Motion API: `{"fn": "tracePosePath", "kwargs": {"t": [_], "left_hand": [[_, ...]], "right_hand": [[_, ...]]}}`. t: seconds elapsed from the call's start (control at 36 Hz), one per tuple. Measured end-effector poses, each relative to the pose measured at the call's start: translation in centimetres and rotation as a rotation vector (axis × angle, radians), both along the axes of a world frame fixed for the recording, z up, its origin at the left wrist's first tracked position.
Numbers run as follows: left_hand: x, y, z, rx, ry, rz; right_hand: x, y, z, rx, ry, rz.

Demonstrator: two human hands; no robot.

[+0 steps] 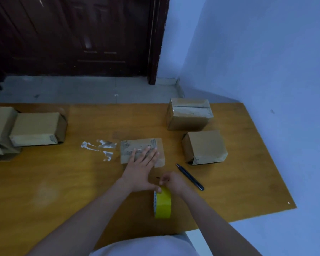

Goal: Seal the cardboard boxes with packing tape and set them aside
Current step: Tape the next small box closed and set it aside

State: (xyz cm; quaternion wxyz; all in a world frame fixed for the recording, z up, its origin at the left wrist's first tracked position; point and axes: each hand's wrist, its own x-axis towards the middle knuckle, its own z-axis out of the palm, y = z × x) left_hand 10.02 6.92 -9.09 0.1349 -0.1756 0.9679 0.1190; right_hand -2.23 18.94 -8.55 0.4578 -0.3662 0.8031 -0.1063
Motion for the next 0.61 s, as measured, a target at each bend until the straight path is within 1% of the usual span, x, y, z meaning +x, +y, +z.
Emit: {"fn": "tracePosePath", "kwargs": {"t": [0.06,0.11,0.19,0.28,0.33,0.42,0.47,0.56,0.61], "left_hand": [[0.0,0.0,-0.3,0.005,0.019,-0.001],[0.0,0.0,-0.4,0.035,0.08,0.034],[-0.5,0.0,0.2,0.103,0.126,0.15],[-1.7,0.1,1.4,0.099,0.199,0.262],[-2.7,-0.1,1.7,0.068,0.222,0.294],[-3.8,-0.4,1.1,0.0,0.25,0.273],[-4.2,-0.5,0.5,-0.064,0.279,0.248],[-4.1,-0.8,-0.7,-0.213,0.349,0.197],[-3.9,-1.0,-1.3,-0.24,0.413,0.169]], "right_hand": [[0.1,0.1,0.0,-0.016,-0.008,0.021],[0.3,0.5,-0.2,-0.06,-0.001,0.038],[0.1,1.4,-0.4,-0.135,0.037,0.067],[-0.6,2.3,-0.3,-0.213,0.109,0.123],[-1.2,2.8,0.0,-0.254,0.186,0.165],[-2.3,3.0,0.1,-0.305,0.277,0.219],[-2.9,3.2,0.1,-0.332,0.283,0.243],[-3.4,3.3,0.0,-0.327,0.268,0.233],[-3.7,3.4,0.0,-0.327,0.243,0.218]]}}
